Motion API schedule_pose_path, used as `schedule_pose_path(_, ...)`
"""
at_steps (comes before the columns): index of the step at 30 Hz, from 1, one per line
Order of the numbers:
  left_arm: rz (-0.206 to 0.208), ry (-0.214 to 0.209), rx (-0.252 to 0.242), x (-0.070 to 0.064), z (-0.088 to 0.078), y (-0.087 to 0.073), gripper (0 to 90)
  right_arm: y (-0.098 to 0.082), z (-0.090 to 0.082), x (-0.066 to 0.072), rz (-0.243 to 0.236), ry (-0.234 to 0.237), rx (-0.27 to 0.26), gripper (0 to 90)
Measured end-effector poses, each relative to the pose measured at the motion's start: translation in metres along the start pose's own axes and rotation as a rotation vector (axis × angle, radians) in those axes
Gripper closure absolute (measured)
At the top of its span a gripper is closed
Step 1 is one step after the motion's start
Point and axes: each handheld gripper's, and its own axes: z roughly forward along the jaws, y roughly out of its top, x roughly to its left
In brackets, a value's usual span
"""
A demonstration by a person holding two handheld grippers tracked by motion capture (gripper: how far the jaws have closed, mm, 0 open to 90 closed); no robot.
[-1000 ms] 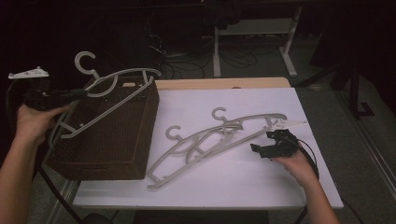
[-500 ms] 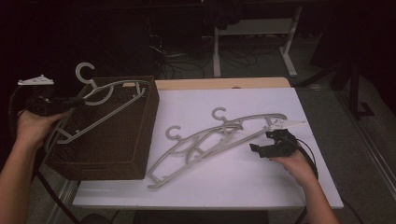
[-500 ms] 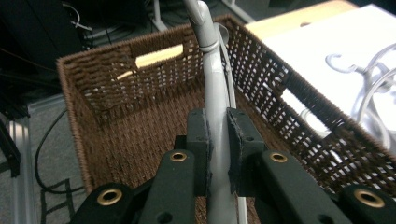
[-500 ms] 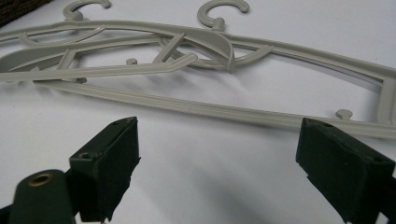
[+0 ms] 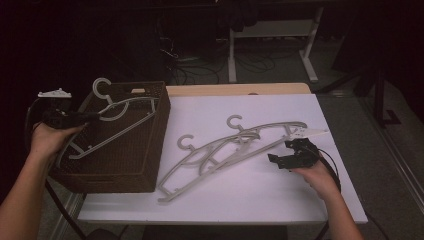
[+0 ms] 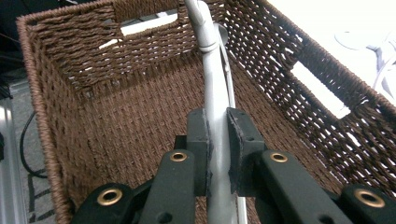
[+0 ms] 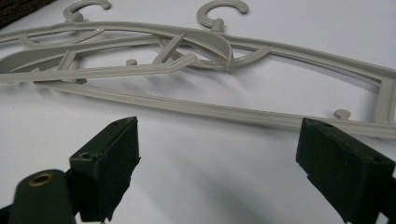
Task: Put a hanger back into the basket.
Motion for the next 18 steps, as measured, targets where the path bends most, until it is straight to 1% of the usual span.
schedule_pose_path(1, 0.000, 0.000, 0.000, 0.0000, 0.0000, 0.0000, 80.3, 0.0001, 0.0003, 0.0000, 0.001, -0.001, 0.001, 12.8)
schedule_pose_path(3, 0.005, 0.004, 0.007, 0.0006, 0.0053, -0.0013, 80.2, 0.0001, 0.0004, -0.0001, 0.001, -0.001, 0.001, 12.8)
schedule_pose_path(6, -0.002, 0.014, 0.017, 0.0043, 0.0093, -0.0039, 79.0, 0.0001, 0.0001, -0.0002, 0.001, 0.000, -0.001, 12.8)
schedule_pose_path(7, -0.006, 0.026, 0.020, 0.0054, 0.0097, -0.0046, 75.1, 0.0000, -0.0001, -0.0003, 0.001, 0.000, -0.001, 12.8)
schedule_pose_path(8, -0.007, 0.044, 0.015, 0.0063, 0.0095, -0.0052, 66.2, 0.0000, -0.0003, -0.0005, 0.000, 0.000, -0.002, 12.8)
schedule_pose_path(9, -0.010, 0.052, 0.017, 0.0071, 0.0090, -0.0057, 61.6, 0.0000, -0.0006, -0.0005, 0.002, 0.001, -0.002, 12.7)
schedule_pose_path(11, -0.016, 0.055, 0.013, 0.0083, 0.0077, -0.0066, 59.6, -0.0001, -0.0010, -0.0007, 0.002, 0.001, -0.004, 12.8)
schedule_pose_path(14, -0.028, 0.038, -0.007, 0.0078, 0.0050, -0.0068, 56.3, 0.0000, -0.0014, -0.0007, 0.001, 0.000, -0.005, 12.8)
schedule_pose_path(18, -0.033, -0.011, -0.046, 0.0038, 0.0019, -0.0051, 49.4, 0.0004, -0.0013, 0.0000, -0.001, 0.001, -0.006, 12.8)
